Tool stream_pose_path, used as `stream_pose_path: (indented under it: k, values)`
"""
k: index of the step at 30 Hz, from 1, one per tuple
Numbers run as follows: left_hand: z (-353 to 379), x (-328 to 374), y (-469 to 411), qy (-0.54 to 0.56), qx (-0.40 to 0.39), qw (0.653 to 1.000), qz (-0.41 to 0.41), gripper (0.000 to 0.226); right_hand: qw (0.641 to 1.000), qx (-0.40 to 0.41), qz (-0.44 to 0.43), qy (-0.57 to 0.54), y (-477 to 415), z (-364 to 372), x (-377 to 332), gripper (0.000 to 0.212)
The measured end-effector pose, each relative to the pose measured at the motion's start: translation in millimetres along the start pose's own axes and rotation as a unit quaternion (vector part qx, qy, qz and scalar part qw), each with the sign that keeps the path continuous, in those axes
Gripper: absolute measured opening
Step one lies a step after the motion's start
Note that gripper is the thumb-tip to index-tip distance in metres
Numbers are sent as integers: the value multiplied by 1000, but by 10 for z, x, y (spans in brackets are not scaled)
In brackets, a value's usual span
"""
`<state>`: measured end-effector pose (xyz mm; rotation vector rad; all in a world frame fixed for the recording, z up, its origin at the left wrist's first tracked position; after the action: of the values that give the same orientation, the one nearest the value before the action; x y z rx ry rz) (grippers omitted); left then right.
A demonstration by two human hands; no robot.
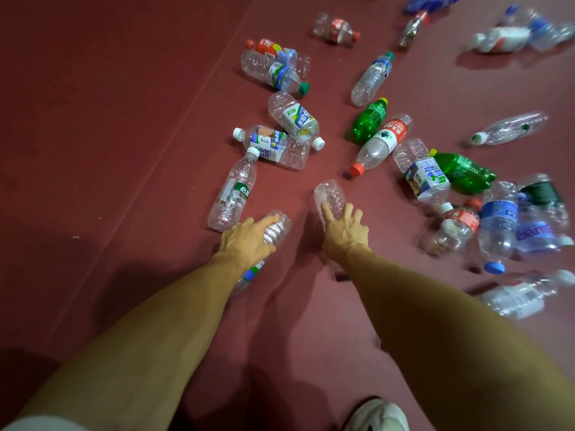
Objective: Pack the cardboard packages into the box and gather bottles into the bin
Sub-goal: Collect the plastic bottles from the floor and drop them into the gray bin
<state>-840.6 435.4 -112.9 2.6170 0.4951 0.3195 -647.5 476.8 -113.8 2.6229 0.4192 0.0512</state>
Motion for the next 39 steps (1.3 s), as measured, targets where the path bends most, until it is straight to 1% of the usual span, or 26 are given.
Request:
stream_pose_path:
  k: [4, 7, 10, 12, 17, 20, 24, 27, 35, 39]
  values:
    - [-2, -7, -6, -6, -2, 1000, 6, 69, 999, 16, -11, -38, 69, 39, 16, 85]
    - [-10, -6, 7, -8, -1, 1000, 11, 70, 995, 32, -17, -95, 129, 78, 88, 84]
    - [-5, -5, 21, -11, 2, 1000, 12, 70, 988, 22, -25, -151, 202, 200, 150, 90]
    - [-1, -5, 24, -14, 3, 1000, 11, 70, 988, 19, -33, -150, 233, 240, 155, 91]
    - [7, -5, 15, -16, 3, 1000, 9, 70, 990, 15, -31, -135, 233, 226, 101, 84]
    - [21, -34, 1, -12, -4, 1000, 10, 71, 990, 11, -34, -134, 241, 212, 78, 84]
    - [61, -84, -7, -9, -33, 999, 3, 79, 989, 3, -47, -137, 239, 191, 75, 86]
    - [74, -87, -9, -11, -38, 999, -1, 85, 988, 2, -64, -139, 223, 172, 50, 86]
    - [9, -26, 100, -15, 11, 1000, 25, 80, 977, 20, -75, -197, 189, 90, -193, 79]
    - [-436, 11, 149, 2, 19, 999, 33, 79, 976, 16, -82, -202, 298, -223, -356, 75]
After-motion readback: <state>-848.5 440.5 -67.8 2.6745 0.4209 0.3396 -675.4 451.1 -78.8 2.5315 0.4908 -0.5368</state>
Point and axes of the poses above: each hand's wrist, its own y-axis away from the middle knuckle, its own z-axis out of the palm, x = y × z, the point moved 8 cm from there along -y, towards the middle knuckle, and after that the axes turned 14 degrees about -z, right-handed, at the moved point
